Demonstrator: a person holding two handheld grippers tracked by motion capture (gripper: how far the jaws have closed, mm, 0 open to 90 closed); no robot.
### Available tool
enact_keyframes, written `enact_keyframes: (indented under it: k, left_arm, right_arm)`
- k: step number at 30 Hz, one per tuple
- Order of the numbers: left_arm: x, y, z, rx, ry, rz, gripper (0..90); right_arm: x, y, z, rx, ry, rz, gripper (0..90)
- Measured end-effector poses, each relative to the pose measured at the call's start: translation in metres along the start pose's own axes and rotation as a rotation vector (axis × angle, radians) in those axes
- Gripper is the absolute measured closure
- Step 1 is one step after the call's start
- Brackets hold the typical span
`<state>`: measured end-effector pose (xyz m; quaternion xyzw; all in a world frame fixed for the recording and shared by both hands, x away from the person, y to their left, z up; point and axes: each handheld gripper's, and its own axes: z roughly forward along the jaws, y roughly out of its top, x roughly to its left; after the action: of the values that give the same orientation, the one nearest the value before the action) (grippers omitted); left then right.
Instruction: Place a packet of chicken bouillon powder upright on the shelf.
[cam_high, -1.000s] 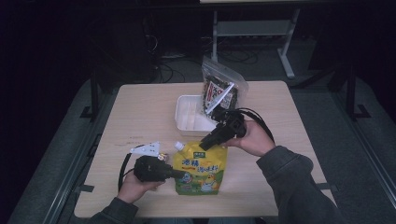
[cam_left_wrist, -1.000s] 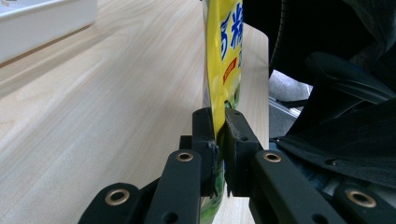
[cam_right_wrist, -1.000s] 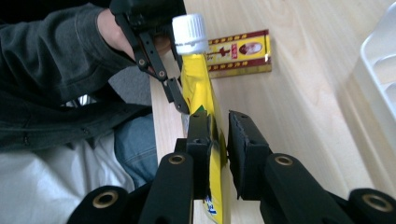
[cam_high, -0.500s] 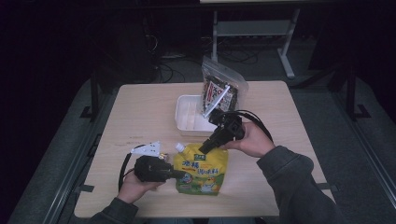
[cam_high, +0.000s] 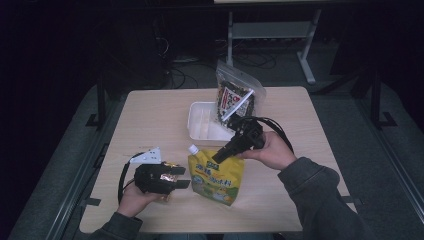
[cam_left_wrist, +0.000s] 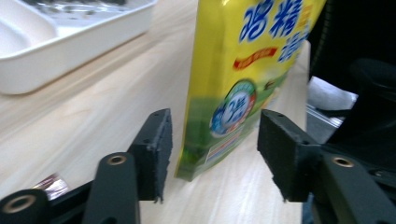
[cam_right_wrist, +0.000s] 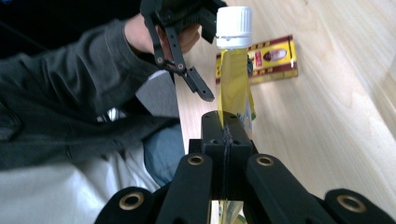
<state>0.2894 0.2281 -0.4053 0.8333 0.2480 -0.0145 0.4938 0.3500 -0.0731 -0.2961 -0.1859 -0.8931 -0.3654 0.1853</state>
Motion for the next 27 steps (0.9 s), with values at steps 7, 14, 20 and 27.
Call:
enact_keyframes:
  k: [7,14,20,27]
  left_arm:
    - [0.004,-0.002,-0.007,0.000,0.050,-0.011,39.5]
    - [0.006,-0.004,-0.009,0.003,0.086,-0.025,33.4]
    - [0.008,-0.005,-0.013,-0.002,0.101,-0.032,32.4]
    - [0.010,-0.006,-0.015,-0.006,0.116,-0.040,31.0]
  right_arm:
    - [-0.007,-0.004,-0.005,-0.092,0.014,0.062,89.5]
    - [-0.012,-0.006,-0.011,-0.192,0.028,0.114,89.5]
    - [-0.014,-0.003,-0.018,-0.269,0.024,0.166,89.5]
    - [-0.016,0.002,-0.022,-0.354,0.037,0.202,89.5]
